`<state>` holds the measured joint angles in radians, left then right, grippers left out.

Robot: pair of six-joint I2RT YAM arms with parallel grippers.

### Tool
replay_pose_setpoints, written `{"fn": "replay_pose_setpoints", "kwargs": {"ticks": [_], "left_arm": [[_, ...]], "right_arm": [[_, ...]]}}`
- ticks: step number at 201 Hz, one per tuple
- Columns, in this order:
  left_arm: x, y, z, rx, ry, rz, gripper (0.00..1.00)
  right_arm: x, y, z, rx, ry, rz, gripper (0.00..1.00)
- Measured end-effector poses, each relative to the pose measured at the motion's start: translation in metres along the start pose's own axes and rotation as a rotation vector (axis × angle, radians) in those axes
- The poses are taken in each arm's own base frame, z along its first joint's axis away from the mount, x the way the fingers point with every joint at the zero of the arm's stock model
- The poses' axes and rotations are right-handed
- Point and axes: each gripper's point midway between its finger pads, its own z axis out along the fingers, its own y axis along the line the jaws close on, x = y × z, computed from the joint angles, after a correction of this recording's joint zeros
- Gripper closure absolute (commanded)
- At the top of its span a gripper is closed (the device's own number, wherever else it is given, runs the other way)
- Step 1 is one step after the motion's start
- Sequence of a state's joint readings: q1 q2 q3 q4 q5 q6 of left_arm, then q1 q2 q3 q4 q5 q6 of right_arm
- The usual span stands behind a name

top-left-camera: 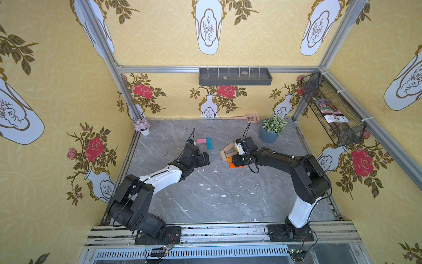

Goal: Assemble a giraffe with building blocks
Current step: Pick up the building block from the center of the board.

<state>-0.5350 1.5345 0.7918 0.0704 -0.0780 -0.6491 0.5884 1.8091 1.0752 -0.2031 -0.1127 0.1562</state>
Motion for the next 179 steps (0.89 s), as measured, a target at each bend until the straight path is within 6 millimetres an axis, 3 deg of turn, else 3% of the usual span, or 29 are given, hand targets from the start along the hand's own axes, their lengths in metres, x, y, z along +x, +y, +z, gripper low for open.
{"fn": "replay_pose_setpoints", "kwargs": {"ticks": [34,75,113,136,159,179], "left_arm": [[0.007,0.003,0.005,-0.02,0.044,0.025,0.01],[0.005,0.006,-0.001,-0.042,0.043,0.033,0.01],[-0.017,0.011,-0.016,-0.12,-0.002,0.046,0.01],[-0.018,0.028,-0.029,-0.178,-0.047,0.024,0.01],[-0.007,0.05,-0.042,-0.222,-0.085,-0.002,0.01],[-0.015,0.064,-0.058,-0.245,-0.155,-0.041,0.01]], "right_arm": [[0.01,0.002,0.004,-0.024,0.024,-0.022,0.34],[0.037,0.011,0.001,-0.052,0.055,-0.035,0.33],[0.058,0.032,-0.01,-0.059,0.068,-0.053,0.33],[0.058,0.034,-0.011,-0.008,0.051,-0.086,0.38],[0.059,0.02,-0.008,0.072,0.046,-0.081,0.44],[0.06,0.015,-0.005,0.111,0.047,-0.083,0.53]]}}
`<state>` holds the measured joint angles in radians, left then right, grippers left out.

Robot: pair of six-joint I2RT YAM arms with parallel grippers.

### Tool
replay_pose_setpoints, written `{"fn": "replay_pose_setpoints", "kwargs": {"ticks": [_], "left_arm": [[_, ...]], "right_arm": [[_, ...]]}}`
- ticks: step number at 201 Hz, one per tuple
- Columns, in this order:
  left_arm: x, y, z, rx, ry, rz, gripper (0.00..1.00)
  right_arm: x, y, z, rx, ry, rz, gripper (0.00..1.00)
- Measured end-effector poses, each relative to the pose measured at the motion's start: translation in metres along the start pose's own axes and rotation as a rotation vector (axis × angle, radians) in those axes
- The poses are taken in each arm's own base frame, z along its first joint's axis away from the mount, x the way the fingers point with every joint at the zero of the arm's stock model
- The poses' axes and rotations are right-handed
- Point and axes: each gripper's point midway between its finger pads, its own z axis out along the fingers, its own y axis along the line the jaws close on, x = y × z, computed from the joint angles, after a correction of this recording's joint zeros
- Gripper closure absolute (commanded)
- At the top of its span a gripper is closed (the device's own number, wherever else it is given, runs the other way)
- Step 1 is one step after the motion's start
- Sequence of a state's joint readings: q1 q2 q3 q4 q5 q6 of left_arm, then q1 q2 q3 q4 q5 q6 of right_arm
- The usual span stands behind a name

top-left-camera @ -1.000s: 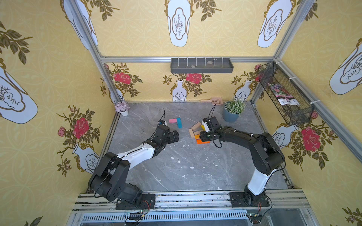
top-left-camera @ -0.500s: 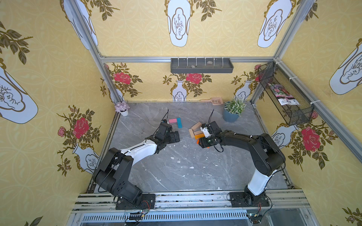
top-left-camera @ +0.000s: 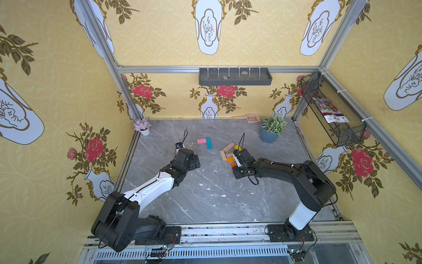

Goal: Assemble a giraffe with building blocks
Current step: Pick up the building block from the center of the board, then assemble the building block at the center of the board.

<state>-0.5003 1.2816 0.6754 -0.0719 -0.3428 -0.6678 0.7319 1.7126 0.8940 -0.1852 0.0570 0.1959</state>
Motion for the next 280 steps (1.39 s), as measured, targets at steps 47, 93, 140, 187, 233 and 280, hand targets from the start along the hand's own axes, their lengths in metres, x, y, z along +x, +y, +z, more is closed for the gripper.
{"fn": "replay_pose_setpoints", "kwargs": {"ticks": [47,93,140,187,233,280], "left_arm": [[-0.011,0.017,-0.002,-0.042,-0.055,-0.058,0.01],[-0.016,0.012,0.003,-0.046,-0.048,-0.056,0.01],[-0.019,0.018,-0.005,-0.057,-0.072,-0.069,0.01],[-0.023,0.026,-0.013,-0.075,-0.109,-0.078,0.01],[-0.028,0.03,-0.017,-0.092,-0.136,-0.098,0.01],[-0.027,0.033,-0.017,-0.103,-0.138,-0.095,0.01]], "right_arm": [[-0.001,0.0,0.001,0.035,0.005,0.007,0.81],[-0.005,0.006,-0.008,0.063,-0.011,0.037,0.82],[-0.04,0.042,-0.015,0.027,-0.073,0.04,0.81],[-0.073,0.08,0.01,-0.011,-0.074,0.052,0.79],[-0.11,0.097,0.054,-0.007,-0.078,0.113,0.79],[-0.125,0.099,0.068,-0.018,-0.08,0.167,0.77]]}}
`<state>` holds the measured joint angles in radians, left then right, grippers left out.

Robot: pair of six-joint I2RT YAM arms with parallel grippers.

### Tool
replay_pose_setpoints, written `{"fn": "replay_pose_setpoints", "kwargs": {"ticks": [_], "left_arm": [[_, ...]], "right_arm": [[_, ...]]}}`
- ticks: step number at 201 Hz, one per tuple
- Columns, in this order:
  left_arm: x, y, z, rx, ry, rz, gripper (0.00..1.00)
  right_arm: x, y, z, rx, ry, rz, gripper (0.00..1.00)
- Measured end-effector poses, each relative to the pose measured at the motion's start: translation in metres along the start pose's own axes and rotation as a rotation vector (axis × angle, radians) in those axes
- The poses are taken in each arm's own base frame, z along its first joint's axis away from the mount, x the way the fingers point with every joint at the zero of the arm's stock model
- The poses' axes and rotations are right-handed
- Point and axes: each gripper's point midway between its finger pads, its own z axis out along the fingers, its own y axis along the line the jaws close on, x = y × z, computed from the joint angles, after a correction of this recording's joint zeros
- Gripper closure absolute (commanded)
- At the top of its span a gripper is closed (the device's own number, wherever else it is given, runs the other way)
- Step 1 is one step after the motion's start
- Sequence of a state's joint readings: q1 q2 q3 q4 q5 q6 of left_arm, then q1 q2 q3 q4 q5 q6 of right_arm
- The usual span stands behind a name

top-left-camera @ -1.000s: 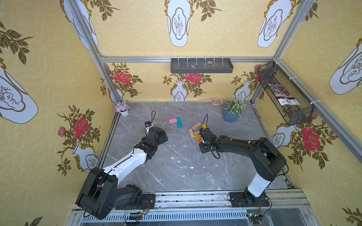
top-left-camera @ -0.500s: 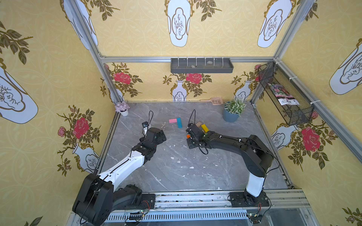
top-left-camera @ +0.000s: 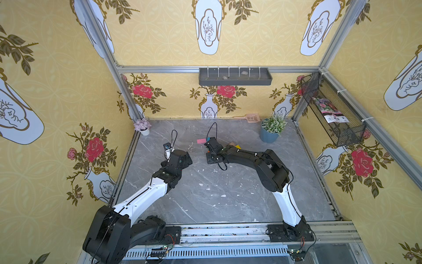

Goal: Assemble a giraffe with building blocks
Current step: Assemble the building block at the center of the board.

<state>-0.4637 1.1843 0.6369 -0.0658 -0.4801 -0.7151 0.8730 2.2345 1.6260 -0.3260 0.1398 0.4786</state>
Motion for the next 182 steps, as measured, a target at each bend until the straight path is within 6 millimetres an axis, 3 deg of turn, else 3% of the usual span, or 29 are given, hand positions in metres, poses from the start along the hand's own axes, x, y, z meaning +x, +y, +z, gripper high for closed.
{"fn": "replay_pose_setpoints", "kwargs": {"ticks": [182], "left_arm": [[-0.001,0.001,0.0,-0.007,-0.005,0.001,0.01]], "right_arm": [[-0.012,0.001,0.008,-0.022,-0.011,0.062,0.73]]}}
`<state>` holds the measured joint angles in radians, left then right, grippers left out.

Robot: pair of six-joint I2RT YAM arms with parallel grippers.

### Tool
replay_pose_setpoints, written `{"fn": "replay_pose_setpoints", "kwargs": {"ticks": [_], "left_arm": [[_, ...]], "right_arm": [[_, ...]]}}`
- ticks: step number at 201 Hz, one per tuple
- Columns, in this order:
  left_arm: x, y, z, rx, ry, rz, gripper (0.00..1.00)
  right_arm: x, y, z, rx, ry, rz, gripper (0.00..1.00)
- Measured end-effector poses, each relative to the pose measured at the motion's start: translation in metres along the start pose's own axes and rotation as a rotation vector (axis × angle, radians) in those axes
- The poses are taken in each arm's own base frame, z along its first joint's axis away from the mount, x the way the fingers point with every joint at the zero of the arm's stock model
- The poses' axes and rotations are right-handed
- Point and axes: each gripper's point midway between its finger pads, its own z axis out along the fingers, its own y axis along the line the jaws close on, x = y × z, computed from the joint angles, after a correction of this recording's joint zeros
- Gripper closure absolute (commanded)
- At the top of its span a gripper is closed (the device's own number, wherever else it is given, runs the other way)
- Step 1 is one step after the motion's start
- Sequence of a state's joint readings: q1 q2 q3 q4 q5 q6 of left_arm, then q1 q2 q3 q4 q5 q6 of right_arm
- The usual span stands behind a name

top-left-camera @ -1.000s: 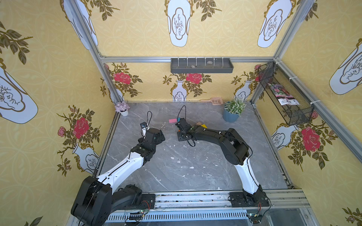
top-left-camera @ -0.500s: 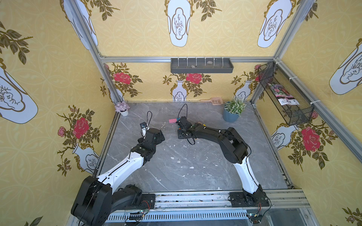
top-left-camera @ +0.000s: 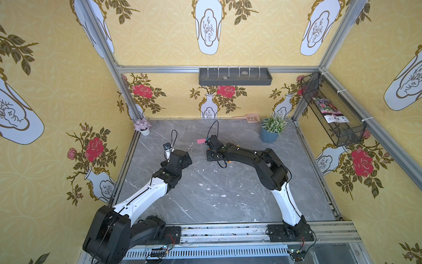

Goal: Assemble a giraffe with building blocks
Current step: Assemble the building block at the center of the board, then pick up the building block from the center of the board.

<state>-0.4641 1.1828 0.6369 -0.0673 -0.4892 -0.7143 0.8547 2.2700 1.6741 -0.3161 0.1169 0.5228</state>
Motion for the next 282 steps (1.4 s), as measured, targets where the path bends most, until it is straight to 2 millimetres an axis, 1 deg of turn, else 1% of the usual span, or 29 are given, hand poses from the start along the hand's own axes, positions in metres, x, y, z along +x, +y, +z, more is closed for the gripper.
{"fn": "replay_pose_setpoints", "kwargs": {"ticks": [19,37,50,91,109,118,125,131,133,141,145,151,158,166,178,192,205,224,240,251,269,282], "left_arm": [[0.0,0.0,0.0,0.0,0.0,0.001,0.01],[0.0,0.0,0.0,0.0,0.0,0.003,0.01],[0.0,0.0,0.0,0.0,0.0,0.003,0.01],[0.0,0.0,0.0,0.001,-0.001,0.007,0.01],[-0.002,-0.001,-0.002,0.005,-0.006,0.008,0.01],[-0.003,-0.001,-0.002,0.006,-0.007,0.011,0.01],[-0.003,-0.001,-0.002,0.007,-0.007,0.011,0.01],[-0.003,-0.001,-0.002,0.008,-0.006,0.013,0.01],[-0.003,-0.001,-0.002,0.009,-0.006,0.014,0.01],[-0.002,-0.002,-0.002,0.013,-0.002,0.022,0.01],[-0.001,-0.003,-0.002,0.018,0.001,0.022,0.01],[-0.001,-0.004,-0.002,0.023,0.005,0.025,0.01],[0.001,-0.006,-0.001,0.031,0.011,0.031,0.01],[0.003,-0.008,0.0,0.042,0.022,0.037,0.01],[0.008,-0.012,0.002,0.06,0.042,0.053,0.01],[0.013,-0.018,0.005,0.088,0.07,0.066,0.01],[0.016,-0.027,0.006,0.12,0.087,0.078,0.01],[0.019,-0.039,0.004,0.167,0.103,0.096,0.01],[0.022,-0.046,0.005,0.198,0.115,0.115,0.01],[0.026,-0.051,0.007,0.212,0.131,0.124,0.01],[0.032,-0.058,0.012,0.231,0.163,0.141,0.01],[0.036,-0.065,0.015,0.252,0.187,0.156,0.01]], "right_arm": [[0.0,0.0,0.0,0.0,-0.001,0.0,0.71],[0.0,0.0,0.0,0.0,-0.001,0.0,0.59],[-0.001,0.001,0.001,-0.003,-0.004,0.001,0.49],[-0.001,0.0,-0.003,-0.001,-0.002,0.001,0.47],[0.002,-0.003,-0.013,0.012,0.011,-0.001,0.46],[0.0,-0.005,-0.02,0.016,0.007,-0.001,0.42],[-0.003,-0.006,-0.028,0.02,-0.002,-0.001,0.37],[-0.008,-0.006,-0.038,0.019,-0.02,-0.001,0.28],[-0.01,-0.006,-0.043,0.019,-0.029,-0.001,0.24],[-0.016,-0.007,-0.056,0.022,-0.059,-0.007,0.0],[-0.018,-0.009,-0.061,0.025,-0.067,-0.012,0.02],[-0.022,-0.012,-0.073,0.034,-0.095,-0.021,0.02],[-0.024,-0.016,-0.083,0.043,-0.121,-0.033,0.03],[-0.023,-0.028,-0.1,0.072,-0.153,-0.05,0.02],[-0.022,-0.042,-0.117,0.108,-0.193,-0.058,0.03],[-0.022,-0.064,-0.132,0.157,-0.232,-0.058,0.03],[-0.02,-0.087,-0.14,0.198,-0.244,-0.044,0.02],[-0.018,-0.108,-0.145,0.236,-0.245,-0.025,0.02],[-0.011,-0.112,-0.142,0.237,-0.23,-0.031,0.02],[-0.006,-0.115,-0.136,0.238,-0.206,-0.038,0.0],[0.001,-0.119,-0.121,0.209,-0.155,-0.052,0.07],[0.004,-0.121,-0.108,0.181,-0.111,-0.053,0.08]]}}
